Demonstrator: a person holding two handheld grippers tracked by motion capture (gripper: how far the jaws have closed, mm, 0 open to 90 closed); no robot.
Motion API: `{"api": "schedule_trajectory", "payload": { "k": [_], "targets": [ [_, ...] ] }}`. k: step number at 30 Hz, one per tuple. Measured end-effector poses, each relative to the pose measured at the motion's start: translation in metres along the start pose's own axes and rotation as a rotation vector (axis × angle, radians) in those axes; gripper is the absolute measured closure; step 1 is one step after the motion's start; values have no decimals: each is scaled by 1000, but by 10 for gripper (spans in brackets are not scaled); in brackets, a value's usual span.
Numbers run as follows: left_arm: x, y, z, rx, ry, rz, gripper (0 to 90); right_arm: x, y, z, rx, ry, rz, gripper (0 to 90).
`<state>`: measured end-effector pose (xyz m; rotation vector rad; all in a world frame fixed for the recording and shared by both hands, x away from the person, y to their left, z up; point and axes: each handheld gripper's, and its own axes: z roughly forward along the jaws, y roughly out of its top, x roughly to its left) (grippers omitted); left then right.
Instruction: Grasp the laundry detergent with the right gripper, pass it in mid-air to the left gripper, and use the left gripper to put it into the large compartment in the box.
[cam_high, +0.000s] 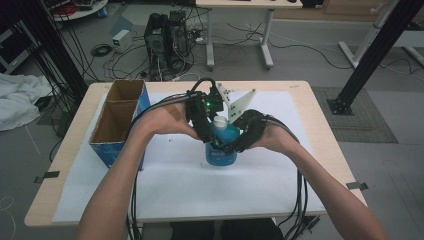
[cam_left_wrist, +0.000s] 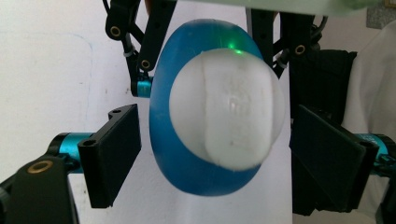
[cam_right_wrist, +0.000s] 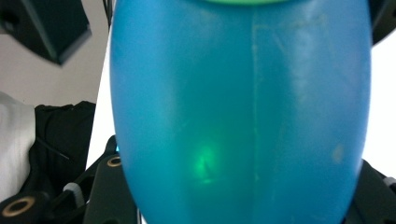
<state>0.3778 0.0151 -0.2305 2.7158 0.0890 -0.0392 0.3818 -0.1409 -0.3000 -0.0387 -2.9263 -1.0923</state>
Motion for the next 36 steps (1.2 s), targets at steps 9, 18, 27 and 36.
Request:
{"api": "schedule_trajectory", "payload": {
  "k": [9,18,27,36],
  "targets": [
    [2,1,6,6,14,1,177,1,-1,0,-6,-7,10,447],
    [3,0,4,-2,17,-8,220,0,-2,0,-7,-3,13,447],
    [3,1,6,7,6,-1,259,0,-3,1,-5,-4,14,446],
    [3,1,7,0,9,-6,309,-1,-3,1,-10,-3,18,446]
  ]
}}
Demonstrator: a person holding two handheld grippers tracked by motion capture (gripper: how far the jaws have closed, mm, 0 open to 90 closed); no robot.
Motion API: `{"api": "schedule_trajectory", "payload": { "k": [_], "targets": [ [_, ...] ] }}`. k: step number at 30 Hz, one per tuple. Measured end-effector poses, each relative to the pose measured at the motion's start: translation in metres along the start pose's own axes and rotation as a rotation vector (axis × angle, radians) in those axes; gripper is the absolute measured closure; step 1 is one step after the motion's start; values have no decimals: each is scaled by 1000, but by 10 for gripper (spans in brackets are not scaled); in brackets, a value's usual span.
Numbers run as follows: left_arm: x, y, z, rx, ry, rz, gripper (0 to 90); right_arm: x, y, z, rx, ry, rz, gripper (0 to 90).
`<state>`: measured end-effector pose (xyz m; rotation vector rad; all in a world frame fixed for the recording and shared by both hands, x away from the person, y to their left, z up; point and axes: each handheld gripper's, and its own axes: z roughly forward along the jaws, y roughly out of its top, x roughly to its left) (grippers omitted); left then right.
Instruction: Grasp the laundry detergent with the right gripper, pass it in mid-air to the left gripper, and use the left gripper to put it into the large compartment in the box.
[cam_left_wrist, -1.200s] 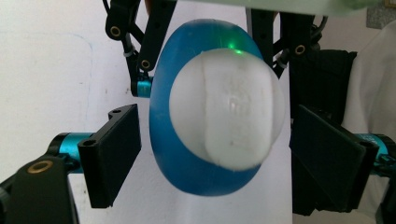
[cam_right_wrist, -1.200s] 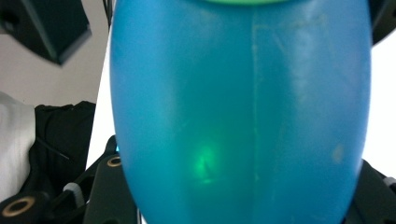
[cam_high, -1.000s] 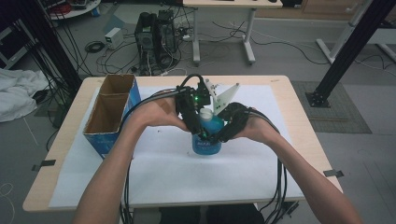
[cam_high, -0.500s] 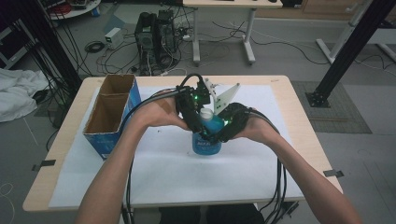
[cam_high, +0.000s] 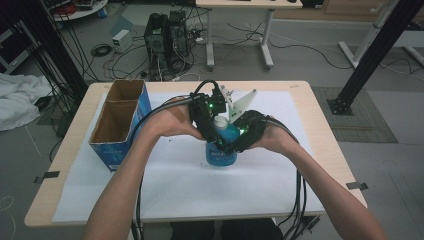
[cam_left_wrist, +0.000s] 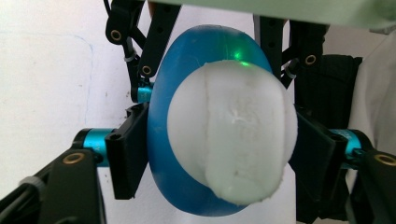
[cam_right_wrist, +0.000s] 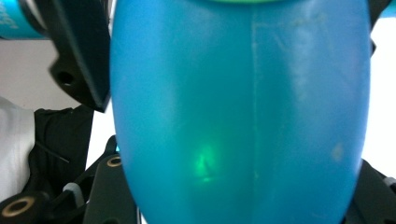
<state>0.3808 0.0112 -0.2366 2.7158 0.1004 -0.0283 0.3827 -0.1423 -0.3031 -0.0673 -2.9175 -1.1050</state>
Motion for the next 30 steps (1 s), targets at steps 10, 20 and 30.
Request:
{"api": "schedule_trajectory", "payload": {
  "k": [10,20,30],
  "targets": [
    [-1,0,2,-3,4,-4,332,-1,-1,-1,-1,19,-12,446],
    [-1,1,2,3,11,-8,356,0,0,0,8,18,-14,445],
    [0,1,3,5,16,-4,370,0,0,0,7,5,-15,446]
  ]
}}
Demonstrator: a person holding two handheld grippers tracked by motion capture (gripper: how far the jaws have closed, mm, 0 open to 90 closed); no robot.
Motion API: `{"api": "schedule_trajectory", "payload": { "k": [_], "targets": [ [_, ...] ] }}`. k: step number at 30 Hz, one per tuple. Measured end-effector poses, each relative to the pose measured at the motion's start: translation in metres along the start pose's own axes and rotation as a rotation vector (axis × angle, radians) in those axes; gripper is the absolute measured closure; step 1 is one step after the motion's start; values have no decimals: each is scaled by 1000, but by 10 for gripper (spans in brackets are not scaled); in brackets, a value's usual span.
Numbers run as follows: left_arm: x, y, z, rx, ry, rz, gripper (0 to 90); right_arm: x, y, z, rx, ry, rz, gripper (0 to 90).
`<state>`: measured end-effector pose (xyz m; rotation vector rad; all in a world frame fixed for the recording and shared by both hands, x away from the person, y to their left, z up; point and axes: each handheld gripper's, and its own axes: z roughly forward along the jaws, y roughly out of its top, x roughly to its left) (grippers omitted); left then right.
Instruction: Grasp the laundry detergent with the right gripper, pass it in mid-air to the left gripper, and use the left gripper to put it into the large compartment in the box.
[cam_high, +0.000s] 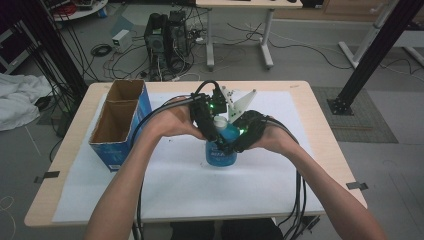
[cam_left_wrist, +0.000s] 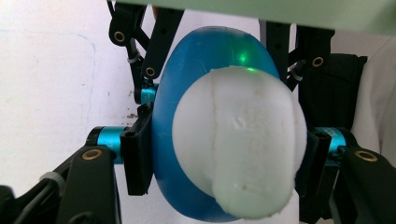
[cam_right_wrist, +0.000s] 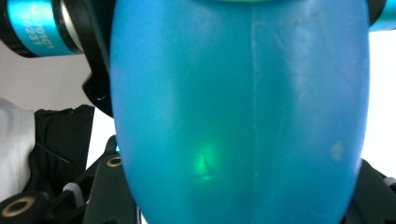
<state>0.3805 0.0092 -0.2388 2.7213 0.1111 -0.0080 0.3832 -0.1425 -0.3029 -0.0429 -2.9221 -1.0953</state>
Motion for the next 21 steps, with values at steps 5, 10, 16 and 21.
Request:
{"api": "schedule_trajectory", "payload": {
  "k": [5,10,16,21],
  "targets": [
    [0,0,-1,0,4,5,375,0,0,0,-7,13,-4,445],
    [0,1,0,8,4,0,379,0,-1,-1,17,23,5,443],
    [0,0,-1,2,-3,-13,380,-1,-1,0,-15,24,9,439],
    [0,1,0,3,1,-11,381,-2,-1,1,-16,16,-5,436]
  ]
}}
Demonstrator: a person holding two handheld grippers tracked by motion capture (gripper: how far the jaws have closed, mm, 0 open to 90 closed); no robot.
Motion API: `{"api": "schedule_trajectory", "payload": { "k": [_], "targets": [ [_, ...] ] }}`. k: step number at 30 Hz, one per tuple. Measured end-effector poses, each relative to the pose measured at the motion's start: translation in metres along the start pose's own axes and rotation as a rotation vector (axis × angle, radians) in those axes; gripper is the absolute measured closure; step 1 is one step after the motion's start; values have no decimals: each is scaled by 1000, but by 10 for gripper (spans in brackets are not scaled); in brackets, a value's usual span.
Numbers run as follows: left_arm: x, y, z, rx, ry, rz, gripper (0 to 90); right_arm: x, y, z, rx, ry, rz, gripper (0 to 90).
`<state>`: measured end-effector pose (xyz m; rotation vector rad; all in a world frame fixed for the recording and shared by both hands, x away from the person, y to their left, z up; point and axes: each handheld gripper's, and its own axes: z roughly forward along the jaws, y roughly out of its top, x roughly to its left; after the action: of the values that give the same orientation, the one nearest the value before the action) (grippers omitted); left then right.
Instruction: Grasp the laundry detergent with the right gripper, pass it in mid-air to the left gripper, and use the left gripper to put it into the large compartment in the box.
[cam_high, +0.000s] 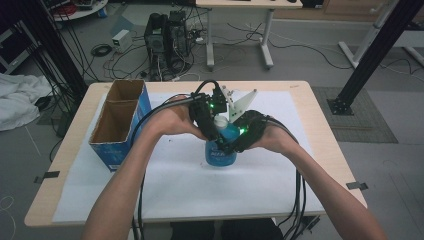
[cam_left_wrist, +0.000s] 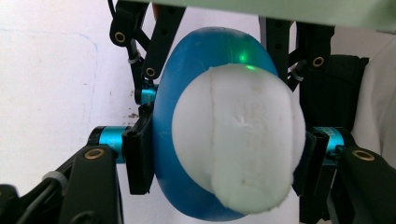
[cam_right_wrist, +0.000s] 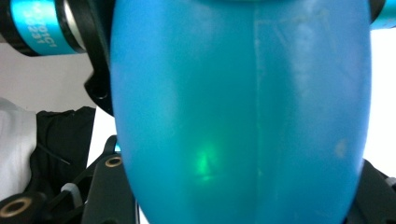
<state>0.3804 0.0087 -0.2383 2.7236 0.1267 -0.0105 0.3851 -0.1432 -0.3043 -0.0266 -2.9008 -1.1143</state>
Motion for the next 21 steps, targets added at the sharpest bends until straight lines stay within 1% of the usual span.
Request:
{"api": "schedule_trajectory", "payload": {
  "k": [1,2,4,5,7,10,12,13,14,15,16,17,18,19,20,21],
  "targets": [
    [0,0,0,5,5,7,381,0,0,0,1,7,-3,435],
    [0,0,0,1,2,0,381,1,0,1,-1,3,3,435],
    [0,0,0,-1,1,6,381,0,-1,0,-4,9,2,434],
    [0,0,0,-2,1,6,381,0,-1,1,-8,-1,0,433],
    [-1,0,0,-3,6,6,381,2,0,1,-2,3,14,429],
    [0,0,0,0,7,3,381,1,-1,1,-4,10,-1,424],
    [-1,0,1,-6,9,-4,381,2,-1,2,0,6,0,419],
    [-1,-1,2,-1,10,-8,381,3,-1,1,12,10,15,417],
    [0,-1,2,5,8,-8,381,2,-1,2,-5,-13,0,414],
    [0,-2,3,4,10,-12,381,1,-2,2,-7,3,-5,407],
    [0,-3,4,-3,8,-22,381,2,-2,1,-10,-10,8,391],
    [0,-3,3,5,13,-12,381,2,-2,1,-14,-5,16,375],
    [0,-3,3,5,15,-14,381,2,-2,-1,-15,-3,14,371],
    [0,-4,3,-1,14,-16,380,0,-3,-2,-17,6,-4,368],
    [0,-4,3,-4,8,-17,380,1,-3,-2,-10,-1,12,360],
    [0,-4,2,-2,7,-17,380,0,-4,-1,-7,-7,16,356]
  ]
}}
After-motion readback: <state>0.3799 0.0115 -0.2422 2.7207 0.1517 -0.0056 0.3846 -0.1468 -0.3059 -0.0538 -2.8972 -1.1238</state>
